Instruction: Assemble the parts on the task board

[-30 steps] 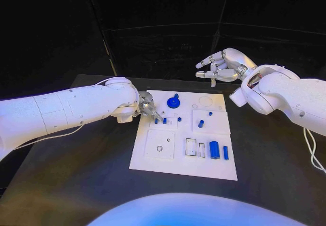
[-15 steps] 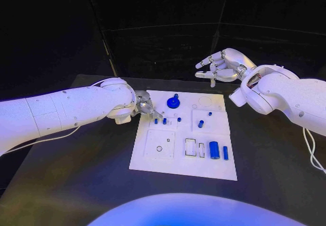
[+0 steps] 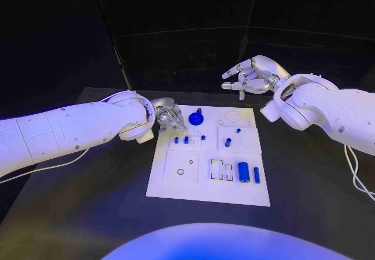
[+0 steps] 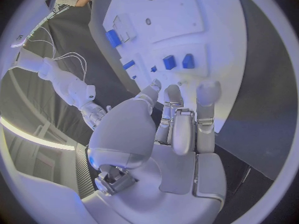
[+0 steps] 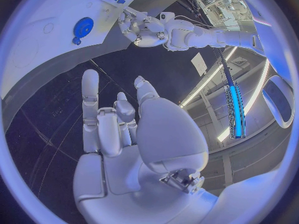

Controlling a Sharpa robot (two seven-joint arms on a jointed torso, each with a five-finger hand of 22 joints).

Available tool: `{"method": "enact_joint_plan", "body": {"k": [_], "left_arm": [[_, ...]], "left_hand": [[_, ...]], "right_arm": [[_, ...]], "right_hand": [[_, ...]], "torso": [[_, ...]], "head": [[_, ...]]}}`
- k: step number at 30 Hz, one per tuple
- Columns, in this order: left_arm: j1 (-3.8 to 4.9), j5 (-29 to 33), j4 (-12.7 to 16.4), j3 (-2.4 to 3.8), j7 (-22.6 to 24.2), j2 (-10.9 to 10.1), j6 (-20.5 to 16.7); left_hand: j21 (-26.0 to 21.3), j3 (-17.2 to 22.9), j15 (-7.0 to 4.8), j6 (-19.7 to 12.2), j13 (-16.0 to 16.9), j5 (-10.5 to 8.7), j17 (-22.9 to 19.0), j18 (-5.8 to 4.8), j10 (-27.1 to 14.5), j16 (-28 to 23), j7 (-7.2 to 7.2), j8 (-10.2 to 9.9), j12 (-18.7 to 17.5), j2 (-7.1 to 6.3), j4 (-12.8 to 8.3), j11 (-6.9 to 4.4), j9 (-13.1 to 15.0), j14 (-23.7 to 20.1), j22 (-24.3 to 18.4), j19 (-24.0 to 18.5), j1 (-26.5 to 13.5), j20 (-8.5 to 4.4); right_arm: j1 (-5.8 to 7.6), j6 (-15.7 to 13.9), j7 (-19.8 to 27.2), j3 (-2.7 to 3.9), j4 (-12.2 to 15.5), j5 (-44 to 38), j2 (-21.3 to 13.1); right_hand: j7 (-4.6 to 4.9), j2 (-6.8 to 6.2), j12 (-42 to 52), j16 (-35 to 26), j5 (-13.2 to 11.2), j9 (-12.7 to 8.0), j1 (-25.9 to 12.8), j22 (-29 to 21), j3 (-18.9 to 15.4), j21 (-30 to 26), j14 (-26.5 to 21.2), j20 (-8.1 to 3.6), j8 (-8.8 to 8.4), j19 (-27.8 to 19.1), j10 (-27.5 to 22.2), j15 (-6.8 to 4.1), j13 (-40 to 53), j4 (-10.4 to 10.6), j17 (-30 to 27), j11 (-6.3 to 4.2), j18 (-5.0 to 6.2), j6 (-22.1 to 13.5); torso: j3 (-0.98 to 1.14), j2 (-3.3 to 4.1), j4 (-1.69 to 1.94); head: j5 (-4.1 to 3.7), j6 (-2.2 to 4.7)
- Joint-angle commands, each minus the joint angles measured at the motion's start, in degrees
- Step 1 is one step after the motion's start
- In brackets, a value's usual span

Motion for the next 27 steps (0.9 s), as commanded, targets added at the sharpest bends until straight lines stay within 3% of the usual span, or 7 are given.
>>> {"method": "enact_joint_plan", "body": {"k": [1, 2, 4, 9, 14, 22, 27], "left_arm": [[0.04, -1.4, 0.2, -0.07, 14.7, 0.7, -7.7], [0.03, -2.4, 0.2, -0.08, 15.5, 0.9, -8.1], [-0.03, -5.6, 0.0, -0.15, 17.6, 1.5, -9.1], [-0.10, -13.8, -1.0, -0.54, 20.1, 3.1, -7.2], [-0.09, -19.3, -2.7, -1.40, 20.1, 4.6, -4.7], [-0.08, -23.8, -6.7, -2.88, 19.7, 7.5, -2.1], [-0.09, -25.2, -8.0, -3.40, 19.0, 8.9, -1.0]], "left_hand": [[-6.1, 3.9, 1.58, -0.5, -4.6, -0.74, -11.5, 0.55, -4.0, -10.5, 1.87, -3.2, -5.9, -0.68, -2.8, 2.02, -3.1, -7.8, -4.4, -4.3, 4.2, 1.45], [-6.5, 4.4, 1.69, -0.4, -5.3, -0.85, -13.2, 0.52, -4.1, -11.9, 2.15, -3.6, -6.6, -0.72, -3.1, 2.18, -3.5, -8.9, -4.7, -4.6, 4.5, 1.70], [-8.4, 6.1, 2.22, -0.4, -9.4, -1.25, -18.9, 0.63, -4.6, -17.0, 2.92, -6.3, -11.0, -2.21, -4.3, 3.20, -6.2, -12.2, -6.1, -5.5, 5.1, 2.89], [-10.5, 6.6, 3.25, -0.2, -15.8, -1.30, -26.4, 1.07, -7.0, -22.5, 2.70, -10.4, -17.6, -5.08, -4.9, 3.99, -10.4, -16.0, -8.0, -5.8, 4.1, 3.77], [-9.3, 5.6, 2.71, 1.7, -19.9, -1.36, -18.7, 1.22, -5.9, -12.6, 1.78, -13.4, -20.0, -5.99, -4.7, 3.47, -13.6, -7.5, -8.3, -1.2, 3.5, 3.38], [-7.1, 3.6, 2.04, 4.8, -23.9, -1.41, -10.7, 1.11, -3.9, -3.1, 1.30, -16.1, -21.1, -6.20, -4.4, 2.94, -16.9, -1.8, -7.5, 3.0, 3.4, 2.65], [-0.6, 2.7, 1.86, 5.7, -25.1, -1.40, -7.1, 0.06, -3.3, 0.2, 1.31, -16.9, -21.3, -6.20, -4.1, 2.78, -17.8, 0.5, -1.9, 6.1, 3.2, 2.45]], "right_arm": [[0.10, -0.6, 0.5, 0.05, -0.1, -0.1, 0.1], [0.10, -0.6, 0.5, 0.05, -0.1, -0.1, 0.1], [0.10, -0.6, 0.4, 0.05, -0.1, -0.1, 0.1], [0.10, -0.7, 0.5, 0.05, -0.1, -0.1, 0.1], [0.10, -0.7, 0.5, 0.05, -0.1, -0.1, 0.2], [0.09, -0.7, 0.6, 0.05, -0.2, -0.1, 0.4], [0.09, -0.7, 0.6, 0.05, -0.2, -0.1, 0.5]], "right_hand": [[-0.10, 0.40, 0.3, -0.2, -0.2, 0.0, 0.5, -0.1, -0.3, -0.3, 1.8, 0.24, 0.30, -0.2, -0.2, 0.07, -0.2, 0.0, 0.0, -0.11, 0.35, -0.4], [-0.10, 0.40, 0.3, -0.2, -0.2, 0.0, 0.5, -0.1, -0.3, -0.3, 1.8, 0.24, 0.30, -0.2, -0.2, 0.07, -0.2, 0.0, 0.0, -0.11, 0.35, -0.4], [-0.10, 0.43, 0.3, -0.2, -0.1, 0.0, 0.5, -0.1, -0.3, -0.3, 1.7, 0.24, 0.32, -0.2, -0.2, 0.07, -0.2, 0.0, -0.2, -0.11, 0.36, -0.4], [-0.11, 0.45, 0.2, -0.4, -0.1, 0.1, 0.5, -0.1, -0.3, -0.3, 1.7, 0.24, 0.33, -0.1, -0.3, 0.06, -0.3, -0.1, -0.5, -0.12, 0.36, -0.4], [-0.11, 0.47, 0.2, -0.5, 0.0, 0.1, 0.5, -0.1, -0.3, -0.3, 1.6, 0.24, 0.34, -0.1, -0.2, 0.06, -0.3, -0.1, -0.6, -0.12, 0.36, -0.4], [-0.11, 0.47, 0.2, -0.5, 0.0, 0.1, 0.5, -0.1, -0.3, -0.3, 1.6, 0.24, 0.34, -0.1, -0.2, 0.06, -0.3, -0.1, -0.6, -0.12, 0.36, -0.4], [-0.11, 0.47, 0.2, -0.5, 0.0, 0.1, 0.5, -0.1, -0.3, -0.3, 1.6, 0.24, 0.34, -0.1, -0.2, 0.06, -0.3, -0.1, -0.6, -0.12, 0.36, -0.4]], "torso": [[-0.04, 0.05, -0.06], [-0.05, 0.06, -0.07], [-0.10, 0.03, -0.13], [0.08, -0.03, -0.07], [0.06, -0.05, 0.02], [0.02, 0.01, -0.03], [0.00, 0.05, -0.08]], "head": [[-0.39, 0.11], [-0.41, 0.10], [-0.58, 0.01], [-1.07, 0.29], [-1.37, 0.36], [-1.46, 0.45], [-1.42, 0.46]]}}
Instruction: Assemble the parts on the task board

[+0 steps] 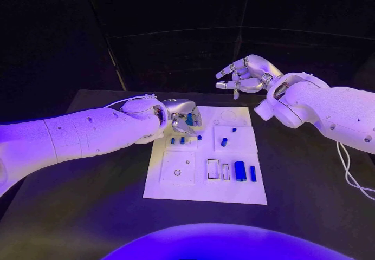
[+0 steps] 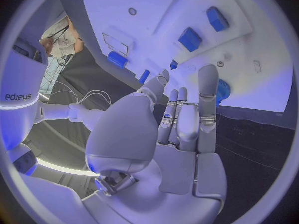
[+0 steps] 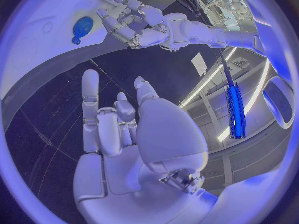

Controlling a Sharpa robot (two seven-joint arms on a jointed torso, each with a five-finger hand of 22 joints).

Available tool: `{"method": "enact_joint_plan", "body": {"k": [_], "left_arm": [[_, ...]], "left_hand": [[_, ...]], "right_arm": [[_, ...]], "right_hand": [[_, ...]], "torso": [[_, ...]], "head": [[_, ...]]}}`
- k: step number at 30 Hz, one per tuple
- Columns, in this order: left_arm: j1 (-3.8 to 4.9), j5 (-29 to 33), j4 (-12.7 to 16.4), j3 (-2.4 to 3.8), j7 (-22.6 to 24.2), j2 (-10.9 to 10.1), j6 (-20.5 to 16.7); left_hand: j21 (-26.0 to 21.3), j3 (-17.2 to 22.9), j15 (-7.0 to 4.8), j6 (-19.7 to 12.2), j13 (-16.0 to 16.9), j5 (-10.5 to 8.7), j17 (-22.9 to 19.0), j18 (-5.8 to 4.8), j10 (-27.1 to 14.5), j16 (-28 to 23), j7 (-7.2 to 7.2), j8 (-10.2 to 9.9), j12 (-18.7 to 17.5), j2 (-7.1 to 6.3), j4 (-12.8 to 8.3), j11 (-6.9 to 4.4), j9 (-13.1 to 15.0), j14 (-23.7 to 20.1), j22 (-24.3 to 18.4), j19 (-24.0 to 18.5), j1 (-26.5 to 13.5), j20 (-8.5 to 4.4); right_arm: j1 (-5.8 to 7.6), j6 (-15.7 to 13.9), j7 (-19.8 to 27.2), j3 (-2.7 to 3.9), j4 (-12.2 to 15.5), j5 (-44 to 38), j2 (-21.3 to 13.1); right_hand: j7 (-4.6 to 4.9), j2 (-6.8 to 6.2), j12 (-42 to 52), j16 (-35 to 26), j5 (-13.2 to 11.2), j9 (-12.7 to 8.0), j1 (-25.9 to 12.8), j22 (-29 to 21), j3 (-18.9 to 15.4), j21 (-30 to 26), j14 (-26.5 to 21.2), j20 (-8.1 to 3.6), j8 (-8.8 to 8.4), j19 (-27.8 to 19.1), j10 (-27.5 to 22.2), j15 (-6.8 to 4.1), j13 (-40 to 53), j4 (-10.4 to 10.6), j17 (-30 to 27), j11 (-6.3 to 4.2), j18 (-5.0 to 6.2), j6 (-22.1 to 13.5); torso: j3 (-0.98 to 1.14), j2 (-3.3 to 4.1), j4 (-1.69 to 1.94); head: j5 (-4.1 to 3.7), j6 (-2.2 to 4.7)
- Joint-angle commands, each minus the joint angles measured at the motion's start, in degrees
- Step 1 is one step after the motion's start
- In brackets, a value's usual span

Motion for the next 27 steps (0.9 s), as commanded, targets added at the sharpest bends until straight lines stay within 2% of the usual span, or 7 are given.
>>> {"method": "enact_joint_plan", "body": {"k": [1, 3, 4, 9, 15, 27], "left_arm": [[0.04, -4.0, -0.7, -0.11, 0.3, 0.8, 2.5], [0.03, -4.3, -1.3, -0.19, 0.1, 1.4, 2.7], [0.03, -4.4, -1.8, -0.22, 0.0, 1.9, 2.8], [0.03, -4.6, -2.9, -0.27, -0.5, 3.0, 3.6], [0.03, -4.6, -3.6, -0.28, -0.8, 3.9, 4.5], [-0.11, -4.6, -5.8, -0.28, -1.3, 5.9, 7.0]], "left_hand": [[2.2, -0.6, -0.05, 0.6, -0.5, -0.25, 1.2, -0.98, 0.5, 1.1, -0.08, -0.4, -0.3, -0.41, 0.2, 0.04, -0.3, 0.8, 1.9, 1.0, -0.2, -0.06], [4.2, -1.0, -0.10, 0.9, -1.0, -0.24, 2.1, -1.31, 0.6, 2.0, -0.05, -0.7, -0.4, -0.29, 0.3, 0.00, -0.7, 1.5, 3.7, 2.0, -0.2, -0.13], [4.7, -1.1, -0.11, 1.0, -1.1, -0.24, 2.3, -1.38, 0.6, 2.2, -0.05, -0.8, -0.4, -0.25, 0.3, -0.01, -0.8, 1.7, 4.1, 2.2, -0.1, -0.14], [6.1, -1.3, -0.11, 1.2, -1.5, -0.24, 2.8, -1.63, 0.7, 2.7, 0.01, -1.0, -0.5, -0.03, 0.5, 0.00, -1.1, 2.2, 5.4, 2.9, -0.2, -0.18], [7.4, -1.6, -0.12, 1.8, -1.9, -0.24, 3.0, -1.83, 1.8, 3.1, 0.03, -1.3, -0.3, 0.39, 0.7, -0.06, -1.5, 2.6, 6.5, 3.6, -0.3, -0.21], [9.0, -1.4, -0.26, 3.6, -2.5, -0.21, 3.3, -2.09, 4.0, 3.6, -0.06, -1.2, 0.0, 1.16, 0.9, -0.25, -1.9, 3.1, 8.1, 4.3, 0.0, -0.33]], "right_arm": [[0.10, -0.5, 0.6, 0.05, 0.1, -0.1, 0.1], [0.10, -0.5, 0.6, 0.05, 0.1, -0.1, 0.2], [0.10, -0.5, 0.6, 0.05, 0.0, -0.1, 0.2], [0.10, -0.6, 0.6, 0.05, 0.1, -0.1, 0.4], [0.10, -0.8, 0.6, 0.06, 0.1, -0.1, 0.4], [0.11, -0.7, 0.5, 0.06, 0.1, -0.1, 0.7]], "right_hand": [[-0.11, 0.23, 0.2, -0.2, 0.0, 0.1, 0.3, -0.1, -0.3, -0.3, 1.6, 0.23, 0.35, -0.1, -0.2, 0.06, -0.1, -0.1, -0.1, -0.12, 0.36, -0.4], [-0.11, 0.23, 0.2, -0.2, 0.0, 0.1, 0.3, -0.1, -0.3, -0.3, 1.6, 0.23, 0.35, -0.1, -0.2, 0.06, -0.1, -0.1, -0.1, -0.12, 0.36, -0.4], [-0.11, 0.23, 0.2, -0.2, 0.0, 0.1, 0.3, -0.1, -0.3, -0.3, 1.6, 0.23, 0.35, -0.1, -0.2, 0.06, -0.1, -0.1, -0.1, -0.12, 0.36, -0.4], [-0.11, 0.25, 0.3, -0.2, 0.0, 0.1, 0.3, -0.1, -0.3, -0.3, 1.7, 0.23, 0.36, -0.1, -0.2, 0.05, 0.0, -0.1, 0.0, -0.13, 0.37, -0.4], [-0.12, 0.28, 0.3, -0.2, 0.1, 0.1, 0.4, -0.1, -0.3, -0.3, 1.7, 0.22, 0.38, -0.1, -0.1, 0.04, 0.1, -0.1, 0.0, -0.14, 0.37, -0.4], [-0.13, 0.34, 0.3, -0.2, 0.1, 0.1, 0.4, -0.1, -0.3, -0.3, 1.7, 0.22, 0.41, -0.1, 0.0, 0.03, 0.1, -0.1, 0.0, -0.15, 0.37, -0.4]], "torso": [[-0.04, 0.07, -0.04], [-0.06, 0.05, 0.00], [0.02, 0.00, 0.03], [0.12, -0.01, -0.05], [0.02, 0.00, 0.07], [0.04, -0.06, 0.02]], "head": [[-0.01, -0.05], [-0.03, -0.09], [0.03, -0.17], [0.17, -0.23], [-0.05, -0.30], [-0.04, -0.38]]}}
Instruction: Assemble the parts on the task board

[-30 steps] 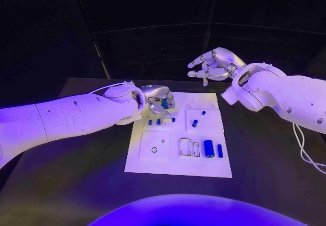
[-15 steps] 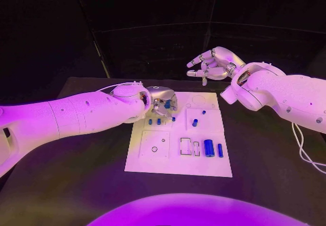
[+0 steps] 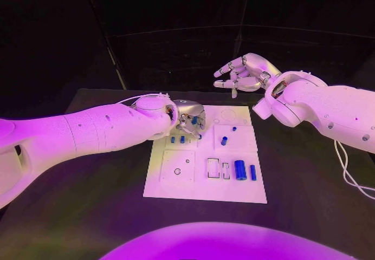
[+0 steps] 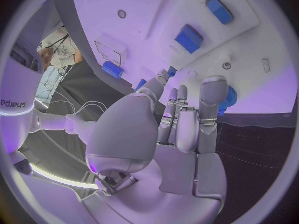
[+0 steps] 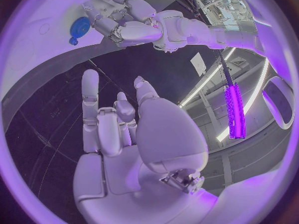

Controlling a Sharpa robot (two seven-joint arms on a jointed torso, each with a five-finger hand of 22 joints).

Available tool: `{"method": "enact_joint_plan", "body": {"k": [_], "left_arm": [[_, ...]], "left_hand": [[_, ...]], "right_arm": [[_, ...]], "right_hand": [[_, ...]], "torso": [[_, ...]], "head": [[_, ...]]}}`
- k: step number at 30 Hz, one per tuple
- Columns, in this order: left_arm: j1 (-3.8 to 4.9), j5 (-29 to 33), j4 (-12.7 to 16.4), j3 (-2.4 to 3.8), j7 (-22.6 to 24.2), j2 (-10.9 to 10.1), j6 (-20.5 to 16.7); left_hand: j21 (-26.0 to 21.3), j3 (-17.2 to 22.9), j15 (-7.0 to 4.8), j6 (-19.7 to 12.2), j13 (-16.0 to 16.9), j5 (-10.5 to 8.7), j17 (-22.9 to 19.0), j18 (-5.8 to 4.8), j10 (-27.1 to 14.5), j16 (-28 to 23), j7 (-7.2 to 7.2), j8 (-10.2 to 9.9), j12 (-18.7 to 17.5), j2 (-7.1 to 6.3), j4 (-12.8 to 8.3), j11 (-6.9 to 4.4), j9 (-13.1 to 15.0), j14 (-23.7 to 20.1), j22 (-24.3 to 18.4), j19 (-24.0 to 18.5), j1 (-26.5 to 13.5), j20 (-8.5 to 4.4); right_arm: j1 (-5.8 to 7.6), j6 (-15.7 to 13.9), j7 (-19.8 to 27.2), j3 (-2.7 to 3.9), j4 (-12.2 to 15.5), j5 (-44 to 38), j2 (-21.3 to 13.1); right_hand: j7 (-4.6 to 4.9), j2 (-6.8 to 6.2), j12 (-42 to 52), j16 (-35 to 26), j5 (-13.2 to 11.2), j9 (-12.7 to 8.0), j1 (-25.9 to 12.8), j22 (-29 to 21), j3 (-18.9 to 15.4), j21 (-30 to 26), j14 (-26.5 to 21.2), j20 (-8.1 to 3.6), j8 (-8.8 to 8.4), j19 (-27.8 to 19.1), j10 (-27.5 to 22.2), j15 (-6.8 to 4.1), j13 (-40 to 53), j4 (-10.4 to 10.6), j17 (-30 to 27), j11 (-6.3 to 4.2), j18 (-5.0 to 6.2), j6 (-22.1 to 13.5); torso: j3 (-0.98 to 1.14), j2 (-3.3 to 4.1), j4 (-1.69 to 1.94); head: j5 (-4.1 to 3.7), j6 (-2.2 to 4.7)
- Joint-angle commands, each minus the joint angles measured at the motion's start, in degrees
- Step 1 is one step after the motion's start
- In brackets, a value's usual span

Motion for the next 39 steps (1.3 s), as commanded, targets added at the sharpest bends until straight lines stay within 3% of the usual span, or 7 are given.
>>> {"method": "enact_joint_plan", "body": {"k": [1, 26, 39], "left_arm": [[-0.05, -0.6, -0.6, 0.00, -0.5, 0.4, 2.2], [-1.19, -0.6, -3.1, 0.03, 0.0, 2.2, 2.8], [-1.42, -0.6, -3.6, 0.04, -0.3, 2.4, 3.0]], "left_hand": [[0.4, -0.2, -0.03, 0.6, -0.1, -0.21, 0.2, -1.18, 0.5, 0.3, 0.06, -0.1, 0.1, 0.70, 0.1, 0.05, -0.1, 0.3, 0.3, 0.4, 0.0, 0.06], [3.9, 0.3, -0.40, 2.4, -0.8, -0.20, 0.5, -1.83, 2.4, 0.8, -0.24, -0.1, -0.2, 1.39, 0.5, -0.31, -0.5, 0.9, 3.6, 1.6, -0.3, -0.28], [5.4, 1.1, -0.66, 3.5, -1.2, -0.17, 0.7, -2.11, 3.9, 1.0, -0.44, -0.2, -0.8, 1.88, 0.5, -0.59, -0.7, 1.2, 5.1, 2.2, -0.1, -0.52]], "right_arm": [[0.11, -0.5, 0.5, 0.05, 0.1, -0.1, 0.1], [0.12, -0.1, 0.4, 0.06, -0.1, -0.1, 0.8], [0.12, 0.1, 0.3, 0.06, -0.1, -0.1, 1.0]], "right_hand": [[-0.13, 0.34, 0.3, -0.2, 0.1, 0.1, 0.4, -0.1, -0.3, -0.3, 1.7, 0.22, 0.18, -0.1, 0.0, 0.03, 0.1, -0.1, 0.0, -0.15, 0.37, -0.4], [-0.13, 0.34, 0.3, -0.2, 0.1, 0.1, 0.4, -0.1, -0.3, -0.3, 1.7, 0.22, 0.18, -0.1, 0.0, 0.03, 0.1, -0.1, 0.0, -0.15, 0.37, -0.4], [-0.13, 0.34, 0.3, -0.2, 0.1, 0.1, 0.4, -0.1, -0.3, -0.3, 1.7, 0.22, 0.18, -0.1, 0.0, 0.03, 0.1, -0.1, 0.0, -0.15, 0.37, -0.4]], "torso": [[-0.01, -0.03, 0.02], [0.04, -0.01, -0.07], [0.01, 0.01, 0.08]], "head": [[-0.01, -0.06], [-0.21, 0.04], [-0.50, -0.01]]}}
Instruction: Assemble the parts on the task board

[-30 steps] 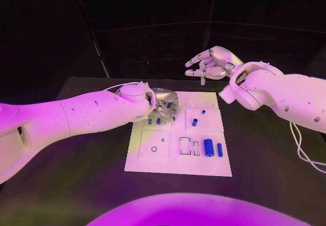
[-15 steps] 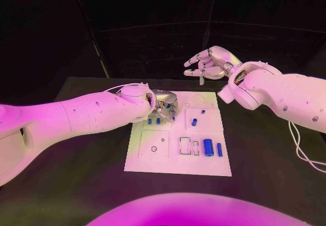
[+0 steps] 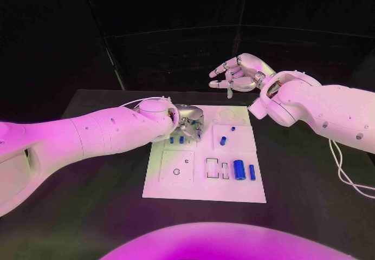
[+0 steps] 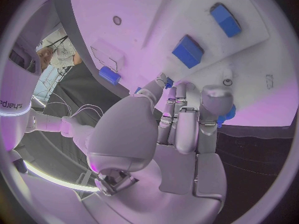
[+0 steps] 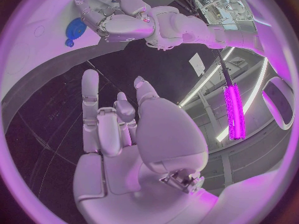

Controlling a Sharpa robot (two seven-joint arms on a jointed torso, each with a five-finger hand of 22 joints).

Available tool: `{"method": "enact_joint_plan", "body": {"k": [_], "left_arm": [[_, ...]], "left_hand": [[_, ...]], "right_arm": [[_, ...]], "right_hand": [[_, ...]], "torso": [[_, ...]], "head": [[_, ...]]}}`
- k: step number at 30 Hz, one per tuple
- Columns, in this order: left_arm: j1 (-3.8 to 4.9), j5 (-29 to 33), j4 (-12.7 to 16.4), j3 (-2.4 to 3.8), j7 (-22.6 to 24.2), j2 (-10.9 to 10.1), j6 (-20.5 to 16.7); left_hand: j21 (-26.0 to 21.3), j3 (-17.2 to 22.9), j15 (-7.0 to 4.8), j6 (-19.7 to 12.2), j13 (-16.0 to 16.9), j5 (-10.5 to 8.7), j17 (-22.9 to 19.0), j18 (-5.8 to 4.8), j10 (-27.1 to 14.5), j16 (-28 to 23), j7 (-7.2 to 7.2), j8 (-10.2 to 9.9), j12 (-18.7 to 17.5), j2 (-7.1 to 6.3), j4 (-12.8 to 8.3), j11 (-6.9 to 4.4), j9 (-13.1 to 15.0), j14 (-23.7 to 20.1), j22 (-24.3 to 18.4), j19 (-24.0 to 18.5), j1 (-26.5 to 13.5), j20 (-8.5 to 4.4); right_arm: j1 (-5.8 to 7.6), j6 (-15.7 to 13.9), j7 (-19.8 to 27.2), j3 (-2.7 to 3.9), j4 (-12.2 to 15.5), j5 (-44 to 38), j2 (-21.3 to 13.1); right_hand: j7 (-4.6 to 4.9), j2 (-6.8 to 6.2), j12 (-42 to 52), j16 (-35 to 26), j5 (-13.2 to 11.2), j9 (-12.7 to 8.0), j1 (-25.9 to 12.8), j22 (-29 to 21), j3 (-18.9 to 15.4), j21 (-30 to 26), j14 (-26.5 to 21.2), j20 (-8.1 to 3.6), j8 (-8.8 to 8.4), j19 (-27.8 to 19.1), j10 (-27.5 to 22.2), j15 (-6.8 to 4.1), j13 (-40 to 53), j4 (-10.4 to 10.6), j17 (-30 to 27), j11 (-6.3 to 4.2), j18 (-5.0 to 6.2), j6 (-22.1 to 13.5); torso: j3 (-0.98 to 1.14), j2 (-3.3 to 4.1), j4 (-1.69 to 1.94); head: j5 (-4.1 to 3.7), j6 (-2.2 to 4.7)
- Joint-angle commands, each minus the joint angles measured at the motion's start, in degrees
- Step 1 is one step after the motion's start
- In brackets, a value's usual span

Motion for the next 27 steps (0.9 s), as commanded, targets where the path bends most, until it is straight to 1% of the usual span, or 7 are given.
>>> {"method": "enact_joint_plan", "body": {"k": [1, 5, 12, 19, 23, 27], "left_arm": [[-0.04, -0.4, -0.1, -0.02, 0.0, 0.0, 0.4], [-0.06, -0.4, -0.3, -0.02, -0.4, 0.1, 0.4], [-0.09, -0.5, -0.6, -0.02, -0.3, 0.2, -0.5], [-0.09, -0.5, -0.9, -0.01, 0.1, 0.5, -1.8], [-0.09, -0.5, -1.0, -0.01, 0.3, 0.6, -2.3], [-0.10, -0.5, -1.1, 0.00, 0.9, 0.7, -3.4]], "left_hand": [[0.4, 0.5, -0.27, 0.6, -0.2, -0.17, 0.0, -0.67, 0.5, 0.3, 0.02, -0.2, -0.4, 0.73, -0.1, 0.01, -0.1, 0.9, 0.2, 0.4, 0.2, 0.06], [1.1, 2.2, -0.46, 1.3, -0.5, -0.18, 0.2, -0.80, 1.4, 0.4, -0.03, -0.4, -0.9, 1.46, -0.8, -0.13, -0.3, 1.0, 0.9, 0.6, 1.4, -0.10], [1.8, 6.0, -0.53, 2.0, -0.8, -0.14, 0.6, -0.93, 3.0, 0.7, 0.16, -0.7, -1.9, 2.43, -2.4, -0.21, -0.6, 1.3, 1.6, 0.6, 3.2, -0.22], [2.0, 8.9, -0.39, 2.5, -1.0, -0.14, 0.4, -0.98, 4.1, 0.8, 0.43, -1.3, -3.3, 2.03, -3.2, -0.08, -0.8, 1.3, 2.0, 0.6, 2.8, -0.16], [2.2, 10.6, -0.15, 2.5, -1.1, -0.17, 0.3, -1.02, 4.4, 0.8, 0.79, -1.9, -4.8, 1.50, -3.5, 0.22, -1.1, 1.3, 2.3, 0.5, 2.1, 0.00], [2.4, 13.2, 0.28, 2.6, -1.2, -0.14, 0.1, -1.09, 5.0, 0.9, 1.45, -2.9, -7.2, 0.97, -3.9, 0.81, -1.4, 1.2, 2.6, 0.4, 1.5, 0.39]], "right_arm": [[0.12, 0.0, 0.3, 0.06, 0.0, -0.1, 0.1], [0.12, 0.0, 0.3, 0.06, 0.0, -0.1, 0.1], [0.12, 0.0, 0.3, 0.06, 0.1, -0.1, 0.0], [0.12, 0.0, 0.3, 0.06, 0.1, -0.1, 0.0], [0.12, 0.0, 0.3, 0.06, 0.2, -0.1, 0.0], [0.12, 0.0, 0.4, 0.06, 0.3, -0.1, -0.1]], "right_hand": [[-0.13, 0.34, 0.3, -0.2, 0.1, 0.1, 0.4, -0.1, -0.3, -0.3, 1.7, 0.22, 0.18, -0.1, 0.0, 0.03, 0.1, -0.1, 0.0, -0.16, 0.37, -0.4], [-0.13, 0.34, 0.3, -0.2, 0.1, 0.1, 0.4, -0.1, -0.3, -0.3, 1.7, 0.22, 0.18, -0.1, 0.0, 0.03, 0.1, -0.1, 0.0, -0.16, 0.37, -0.4], [-0.15, 0.47, 0.4, -0.3, 0.3, 0.1, 0.5, -0.1, -0.3, -0.4, 1.7, 0.19, 0.25, 0.0, 0.1, 0.00, 0.1, -0.1, 0.0, -0.18, 0.38, -0.3], [-0.15, 0.49, 0.4, -0.3, 0.3, 0.1, 0.5, -0.1, -0.3, -0.4, 1.7, 0.19, 0.26, 0.0, 0.1, 0.00, 0.1, -0.1, 0.0, -0.18, 0.38, -0.3], [-0.15, 0.49, 0.4, -0.3, 0.3, 0.1, 0.5, -0.1, -0.3, -0.4, 1.7, 0.19, 0.26, 0.0, 0.1, 0.00, 0.1, -0.1, 0.0, -0.18, 0.38, -0.3], [-0.15, 0.49, 0.4, -0.3, 0.3, 0.1, 0.5, -0.1, -0.3, -0.4, 1.7, 0.19, 0.26, 0.0, 0.1, 0.00, 0.1, -0.1, 0.0, -0.18, 0.38, -0.3]], "torso": [[-0.02, 0.01, 0.07], [-0.05, -0.01, 0.04], [-0.05, 0.02, 0.05], [-0.06, -0.01, 0.10], [-0.03, 0.01, 0.08], [-0.05, -0.03, 0.08]], "head": [[-0.04, -0.04], [-0.04, 0.00], [-0.05, -0.06], [-0.04, -0.10], [-0.04, -0.08], [-0.09, -0.02]]}}
